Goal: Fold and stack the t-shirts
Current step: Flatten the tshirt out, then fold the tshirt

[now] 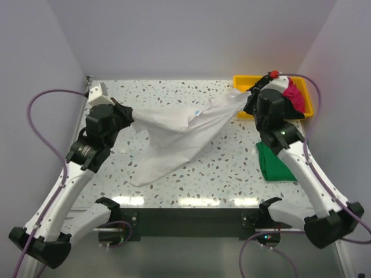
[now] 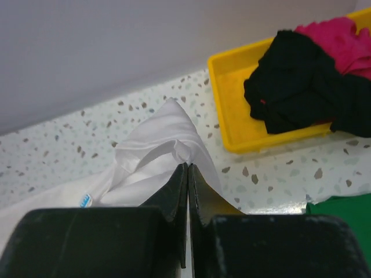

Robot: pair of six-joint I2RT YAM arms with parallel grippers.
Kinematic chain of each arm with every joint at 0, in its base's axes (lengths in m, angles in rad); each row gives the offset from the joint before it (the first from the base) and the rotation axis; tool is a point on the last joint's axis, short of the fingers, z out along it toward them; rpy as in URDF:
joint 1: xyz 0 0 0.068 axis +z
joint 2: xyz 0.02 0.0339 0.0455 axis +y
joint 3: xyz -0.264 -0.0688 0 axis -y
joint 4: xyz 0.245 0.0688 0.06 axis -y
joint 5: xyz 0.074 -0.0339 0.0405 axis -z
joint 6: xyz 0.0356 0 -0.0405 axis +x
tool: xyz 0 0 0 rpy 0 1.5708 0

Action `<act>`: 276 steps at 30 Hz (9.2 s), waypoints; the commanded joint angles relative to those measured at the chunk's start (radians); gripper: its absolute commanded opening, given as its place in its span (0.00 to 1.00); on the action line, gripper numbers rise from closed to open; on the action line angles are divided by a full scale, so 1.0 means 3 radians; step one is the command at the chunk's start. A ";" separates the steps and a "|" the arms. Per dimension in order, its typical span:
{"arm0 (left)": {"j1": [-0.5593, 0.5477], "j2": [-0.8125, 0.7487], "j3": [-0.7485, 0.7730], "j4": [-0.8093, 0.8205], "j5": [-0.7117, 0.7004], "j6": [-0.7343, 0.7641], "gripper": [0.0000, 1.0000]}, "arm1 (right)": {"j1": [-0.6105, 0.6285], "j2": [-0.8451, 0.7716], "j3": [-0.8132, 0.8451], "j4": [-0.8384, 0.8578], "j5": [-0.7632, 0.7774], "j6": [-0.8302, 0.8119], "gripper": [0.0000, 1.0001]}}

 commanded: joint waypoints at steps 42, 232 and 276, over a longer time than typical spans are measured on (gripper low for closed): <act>0.0886 0.1493 0.0279 -0.0915 -0.1156 -0.0485 1.00 | -0.0012 0.2459 0.1753 -0.0097 -0.1281 -0.0800 0.99; 0.0793 0.2099 0.1971 0.0506 -0.0461 0.0901 0.00 | -0.0149 0.0356 0.0224 -0.0077 -0.0621 0.0013 0.00; 0.0957 0.1836 -0.0232 0.0687 0.0123 -0.0055 0.00 | -0.0415 0.2132 0.0663 -0.0126 -0.1056 -0.0273 0.00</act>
